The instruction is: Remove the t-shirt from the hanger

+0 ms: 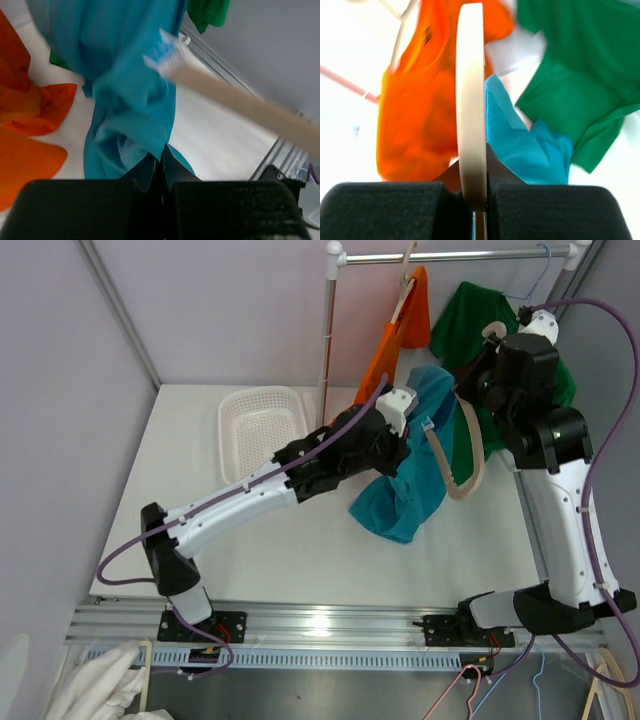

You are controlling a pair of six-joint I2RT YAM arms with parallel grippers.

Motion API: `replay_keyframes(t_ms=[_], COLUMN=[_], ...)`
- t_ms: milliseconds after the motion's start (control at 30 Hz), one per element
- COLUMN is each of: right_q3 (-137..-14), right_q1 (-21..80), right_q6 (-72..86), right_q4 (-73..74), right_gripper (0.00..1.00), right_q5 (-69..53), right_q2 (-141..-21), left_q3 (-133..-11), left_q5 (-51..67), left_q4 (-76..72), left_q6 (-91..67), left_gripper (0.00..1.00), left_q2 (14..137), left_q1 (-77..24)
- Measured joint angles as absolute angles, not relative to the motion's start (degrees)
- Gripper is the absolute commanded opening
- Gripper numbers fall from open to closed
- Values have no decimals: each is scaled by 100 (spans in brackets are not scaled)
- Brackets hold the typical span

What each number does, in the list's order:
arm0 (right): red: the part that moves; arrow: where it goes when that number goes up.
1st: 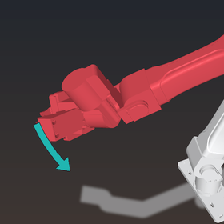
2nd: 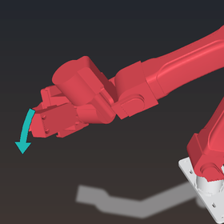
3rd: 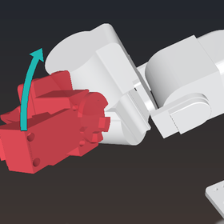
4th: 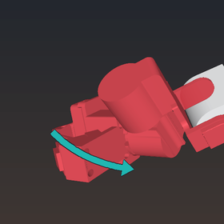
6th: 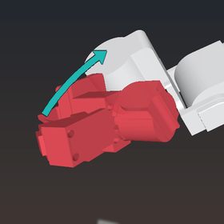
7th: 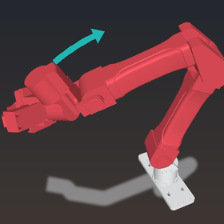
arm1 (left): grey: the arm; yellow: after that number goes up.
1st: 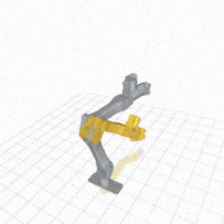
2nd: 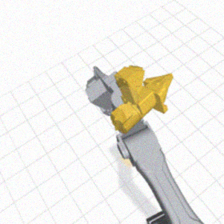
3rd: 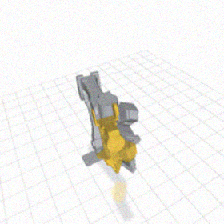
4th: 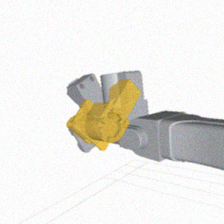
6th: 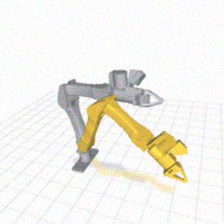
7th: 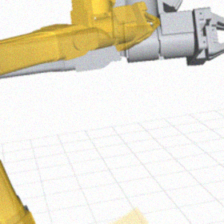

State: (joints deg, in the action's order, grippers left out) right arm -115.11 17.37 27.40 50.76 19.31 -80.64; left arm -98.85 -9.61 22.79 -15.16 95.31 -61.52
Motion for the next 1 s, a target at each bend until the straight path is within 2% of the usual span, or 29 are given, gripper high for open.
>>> replay_keyframes(t_ms=[133, 233, 500, 733, 867, 1000], right_q3=[-11281, -11797, -13692, -13347, -13100, -12130], right_q1=[1898, 1747, 1708, 1708, 1708, 1715], right_q6=[2709, 2698, 2663, 2565, 2532, 2512], right_q4=[5223, 5561, 6628, 7312, 7446, 7470], right_gripper=[0, 0, 0, 0, 0, 0], right_q5=[1734, 1476, 1031, 1096, 871, 611], right_q2=[-7623, -7669, -8025, -7638, -7360, -6740], left_q3=[-10962, -11266, -9520, -8342, -8311, -8934], left_q5=[-670, -554, -263, 80, 69, -86], left_q4=[2930, 3201, 3238, 2790, 2731, 3068], left_q6=[-1728, -1852, -2320, -2746, -2847, -2842], left_gripper=[1, 1, 1, 1, 1, 1], left_q2=[10300, 10728, 11137, 11133, 11069, 11030], left_q1=[-5927, -5881, -5769, -5009, -4602, -4427])
